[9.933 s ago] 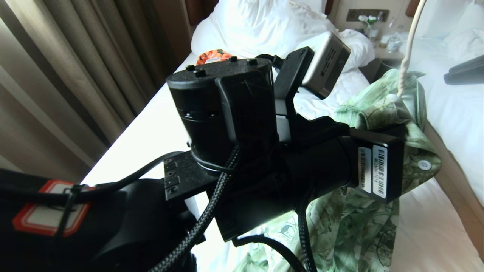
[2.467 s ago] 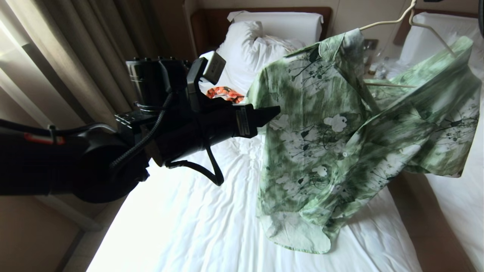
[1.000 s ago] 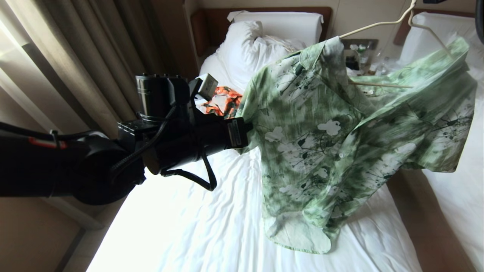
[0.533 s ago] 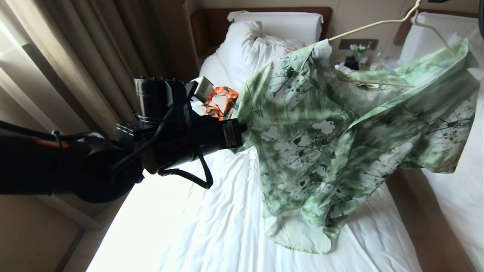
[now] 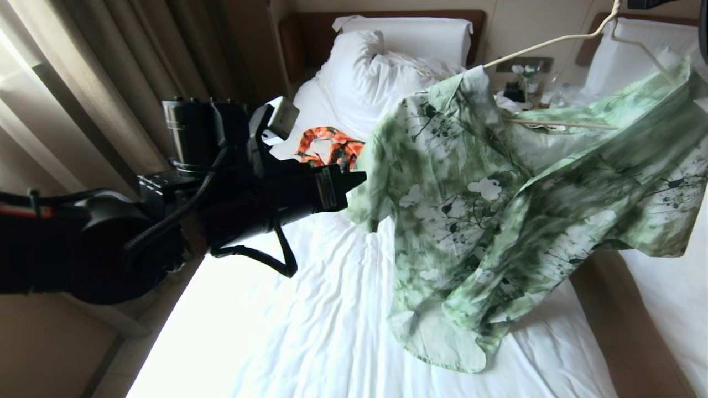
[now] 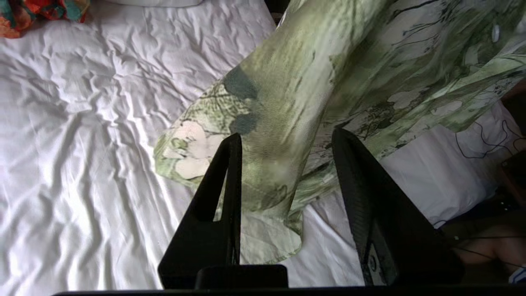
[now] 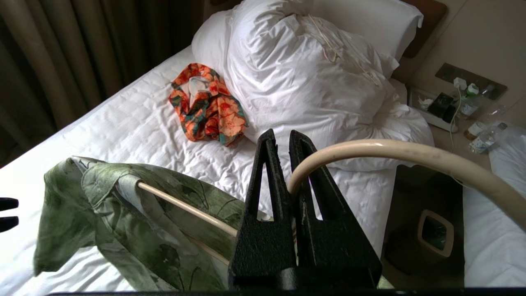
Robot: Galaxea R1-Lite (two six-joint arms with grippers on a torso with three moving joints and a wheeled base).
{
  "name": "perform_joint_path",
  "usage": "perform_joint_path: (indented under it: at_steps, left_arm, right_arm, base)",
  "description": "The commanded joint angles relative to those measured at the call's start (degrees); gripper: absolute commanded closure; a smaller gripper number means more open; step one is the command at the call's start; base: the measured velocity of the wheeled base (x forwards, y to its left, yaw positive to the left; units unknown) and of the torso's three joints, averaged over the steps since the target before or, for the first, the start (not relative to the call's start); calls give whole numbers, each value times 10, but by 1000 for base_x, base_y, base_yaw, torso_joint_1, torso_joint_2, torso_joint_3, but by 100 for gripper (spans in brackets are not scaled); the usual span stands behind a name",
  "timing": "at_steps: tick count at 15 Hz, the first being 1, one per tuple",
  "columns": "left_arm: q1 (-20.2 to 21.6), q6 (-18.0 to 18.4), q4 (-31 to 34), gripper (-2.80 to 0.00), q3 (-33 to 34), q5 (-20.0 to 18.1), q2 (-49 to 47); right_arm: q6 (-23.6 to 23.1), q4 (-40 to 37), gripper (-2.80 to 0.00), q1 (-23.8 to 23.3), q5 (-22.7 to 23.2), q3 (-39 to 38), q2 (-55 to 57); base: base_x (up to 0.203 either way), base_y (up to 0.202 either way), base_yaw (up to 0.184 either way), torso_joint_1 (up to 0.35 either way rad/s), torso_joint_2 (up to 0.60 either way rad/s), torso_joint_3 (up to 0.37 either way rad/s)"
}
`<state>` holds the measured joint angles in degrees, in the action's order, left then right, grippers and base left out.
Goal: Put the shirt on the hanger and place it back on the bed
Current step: Take the clothes hanger out of the clothes
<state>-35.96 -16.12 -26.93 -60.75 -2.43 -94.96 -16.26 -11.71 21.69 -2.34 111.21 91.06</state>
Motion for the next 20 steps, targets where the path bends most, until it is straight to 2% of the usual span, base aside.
perform_joint_path:
  at_steps: [1, 3, 4, 7, 9, 13, 17, 20]
  left_arm:
    - [4, -1, -1, -280, 31, 0, 54]
    - [19, -2, -2, -280, 72, 2, 99]
    - [28, -2, -1, 0, 94, 3, 124]
    - [82, -2, -2, 0, 176, 2, 194]
    - [122, -5, -2, 0, 231, 2, 239]
    - [172, -8, -3, 0, 320, 2, 330]
    - [183, -8, -1, 0, 375, 4, 404]
    - [183, -8, 1, 0, 399, 15, 435]
  right_arm:
    - [-1, -1, 0, 0, 0, 0, 2]
    - [-1, 1, 0, 0, 0, 1, 3]
    - [-1, 1, 0, 0, -1, 1, 3]
    - [-1, 12, 0, 0, 14, 14, 4]
    - [-1, 63, 0, 0, 19, 14, 10]
    - [-1, 147, 0, 3, 16, 15, 15]
    - [-3, 263, 0, 3, 16, 15, 30]
    - [7, 282, 0, 4, 20, 15, 26]
  base:
    - [0, 0, 0, 0, 0, 0]
    - [0, 0, 0, 0, 0, 0]
    - [0, 0, 0, 0, 0, 0]
    - [0, 0, 0, 0, 0, 0]
    - [0, 0, 0, 0, 0, 0]
    - [0, 0, 0, 0, 0, 0]
    - [0, 0, 0, 0, 0, 0]
    - [0, 0, 0, 0, 0, 0]
